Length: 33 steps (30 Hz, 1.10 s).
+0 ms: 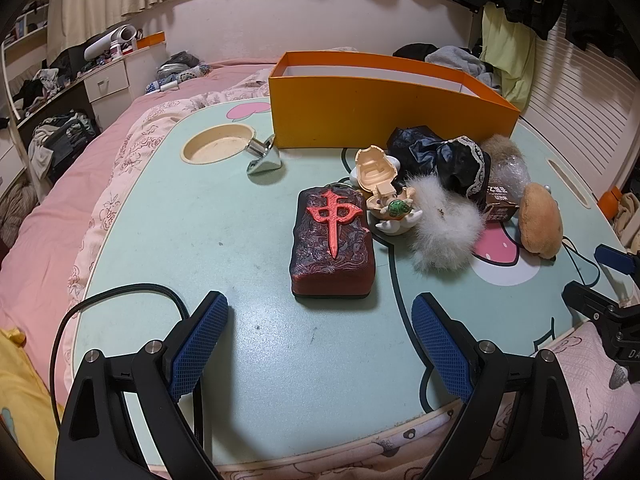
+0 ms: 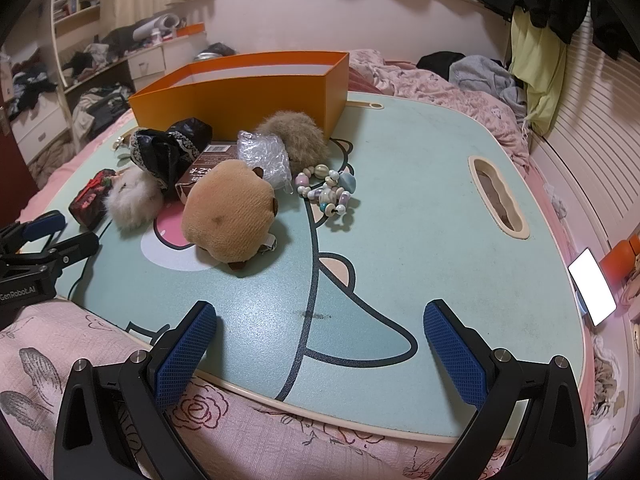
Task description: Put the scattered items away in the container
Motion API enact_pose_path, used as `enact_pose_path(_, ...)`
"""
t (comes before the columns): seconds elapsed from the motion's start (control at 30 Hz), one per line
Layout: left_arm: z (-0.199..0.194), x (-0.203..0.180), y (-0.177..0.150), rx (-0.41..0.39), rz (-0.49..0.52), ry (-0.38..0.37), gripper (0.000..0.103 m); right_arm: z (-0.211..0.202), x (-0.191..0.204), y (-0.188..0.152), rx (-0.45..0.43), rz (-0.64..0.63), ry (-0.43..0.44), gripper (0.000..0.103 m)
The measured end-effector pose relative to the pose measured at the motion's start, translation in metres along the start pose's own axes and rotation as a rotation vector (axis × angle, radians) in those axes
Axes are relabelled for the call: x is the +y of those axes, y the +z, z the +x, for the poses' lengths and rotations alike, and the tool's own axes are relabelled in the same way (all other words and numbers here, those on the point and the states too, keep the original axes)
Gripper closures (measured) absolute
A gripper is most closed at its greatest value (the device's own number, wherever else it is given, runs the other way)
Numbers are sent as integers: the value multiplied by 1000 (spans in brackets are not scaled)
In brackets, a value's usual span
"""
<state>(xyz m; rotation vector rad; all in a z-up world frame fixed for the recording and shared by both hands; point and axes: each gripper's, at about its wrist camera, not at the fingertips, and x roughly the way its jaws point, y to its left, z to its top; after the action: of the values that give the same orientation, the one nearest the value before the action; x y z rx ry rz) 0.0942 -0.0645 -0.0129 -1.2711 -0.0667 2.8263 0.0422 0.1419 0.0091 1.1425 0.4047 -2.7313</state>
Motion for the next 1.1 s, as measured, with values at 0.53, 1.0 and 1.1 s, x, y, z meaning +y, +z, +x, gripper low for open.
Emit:
enact_pose_path(0.53, 0, 0, 0, 0, 0, 0, 10, 0, 0, 0, -1, -2, 4, 0)
enact_pose_path(1.0, 1, 0, 0, 0, 0, -2, 10, -1, 3, 1, 1, -5, 6, 0)
enact_pose_path(1.1, 1, 0, 1, 0, -1, -2, 10, -1, 3, 2, 2, -5, 6, 0)
